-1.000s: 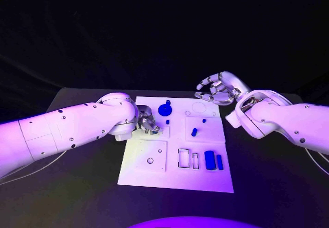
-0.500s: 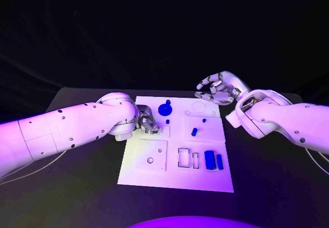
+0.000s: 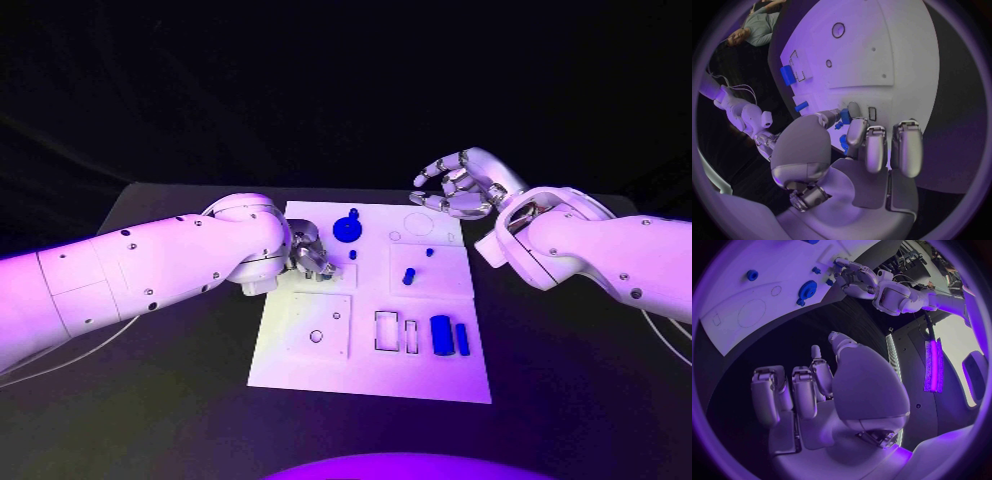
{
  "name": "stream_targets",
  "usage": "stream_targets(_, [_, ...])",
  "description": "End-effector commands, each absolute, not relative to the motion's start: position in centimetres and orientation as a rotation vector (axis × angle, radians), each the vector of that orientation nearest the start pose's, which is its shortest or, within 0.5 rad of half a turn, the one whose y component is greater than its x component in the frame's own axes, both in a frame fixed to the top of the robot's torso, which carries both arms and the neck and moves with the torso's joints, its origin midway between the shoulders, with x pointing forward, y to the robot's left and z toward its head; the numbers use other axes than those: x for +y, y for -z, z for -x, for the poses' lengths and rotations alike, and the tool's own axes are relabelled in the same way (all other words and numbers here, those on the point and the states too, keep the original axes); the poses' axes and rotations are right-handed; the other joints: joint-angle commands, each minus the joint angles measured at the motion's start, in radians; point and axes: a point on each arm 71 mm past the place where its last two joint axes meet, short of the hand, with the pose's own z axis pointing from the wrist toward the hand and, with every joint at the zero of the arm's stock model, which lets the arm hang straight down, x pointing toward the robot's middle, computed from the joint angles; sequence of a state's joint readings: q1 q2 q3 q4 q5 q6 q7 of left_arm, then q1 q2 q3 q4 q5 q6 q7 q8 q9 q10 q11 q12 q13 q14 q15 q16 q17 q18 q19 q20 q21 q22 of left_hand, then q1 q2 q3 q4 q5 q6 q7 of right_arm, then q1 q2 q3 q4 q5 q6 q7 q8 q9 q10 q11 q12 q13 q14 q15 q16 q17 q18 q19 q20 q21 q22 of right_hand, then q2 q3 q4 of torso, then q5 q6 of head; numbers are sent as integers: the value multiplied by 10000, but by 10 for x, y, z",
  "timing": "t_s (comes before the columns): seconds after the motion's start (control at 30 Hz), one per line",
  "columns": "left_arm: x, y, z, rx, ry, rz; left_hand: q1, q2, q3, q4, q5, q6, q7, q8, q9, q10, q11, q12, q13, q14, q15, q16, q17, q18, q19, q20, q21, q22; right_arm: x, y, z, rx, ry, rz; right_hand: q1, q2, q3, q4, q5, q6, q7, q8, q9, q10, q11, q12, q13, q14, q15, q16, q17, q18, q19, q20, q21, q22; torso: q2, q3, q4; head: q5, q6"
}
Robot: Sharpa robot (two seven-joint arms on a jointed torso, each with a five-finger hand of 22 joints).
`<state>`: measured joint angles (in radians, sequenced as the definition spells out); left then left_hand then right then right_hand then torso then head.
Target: Assemble the parts on the task board
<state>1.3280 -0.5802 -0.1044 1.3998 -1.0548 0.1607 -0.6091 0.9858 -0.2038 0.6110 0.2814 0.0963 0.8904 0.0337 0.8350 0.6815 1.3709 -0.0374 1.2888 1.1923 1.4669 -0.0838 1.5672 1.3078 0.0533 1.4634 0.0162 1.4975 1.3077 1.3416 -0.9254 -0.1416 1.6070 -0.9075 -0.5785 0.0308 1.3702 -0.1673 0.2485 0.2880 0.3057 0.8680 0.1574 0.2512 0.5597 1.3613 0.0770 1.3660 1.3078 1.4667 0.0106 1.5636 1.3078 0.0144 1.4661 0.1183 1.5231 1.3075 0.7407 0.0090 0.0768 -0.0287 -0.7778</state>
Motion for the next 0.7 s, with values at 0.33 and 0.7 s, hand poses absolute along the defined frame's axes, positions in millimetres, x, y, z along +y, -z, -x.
stream_targets(0.33, [123,198,-502,23514,3779,270,312,143,-71,-41,46,10,-48,-7,-43,-6,1,-16,-69,1039,-64,36,2630,-169,160,-22,52,1031,-227,138,-484,14915,-8933,-3144,-135,-3,50,-3,-34,42,-11,63,-12,-53,-18,-36,411,960,-56,-42,2339,8,680,-63,-47,2245,-2,-3,0,2,-25])
stream_targets(0.7, [123,199,-500,23705,4003,475,986,626,172,-199,56,-94,-41,16,-83,-117,7,-141,-224,1039,-58,36,2630,-160,135,-26,28,998,-227,139,-484,14943,-8936,-3135,-135,-3,50,-3,-34,42,-11,63,-12,-53,-18,-36,411,960,-56,-42,2339,8,680,-63,-47,2245,-5,-1,3,2,-47])
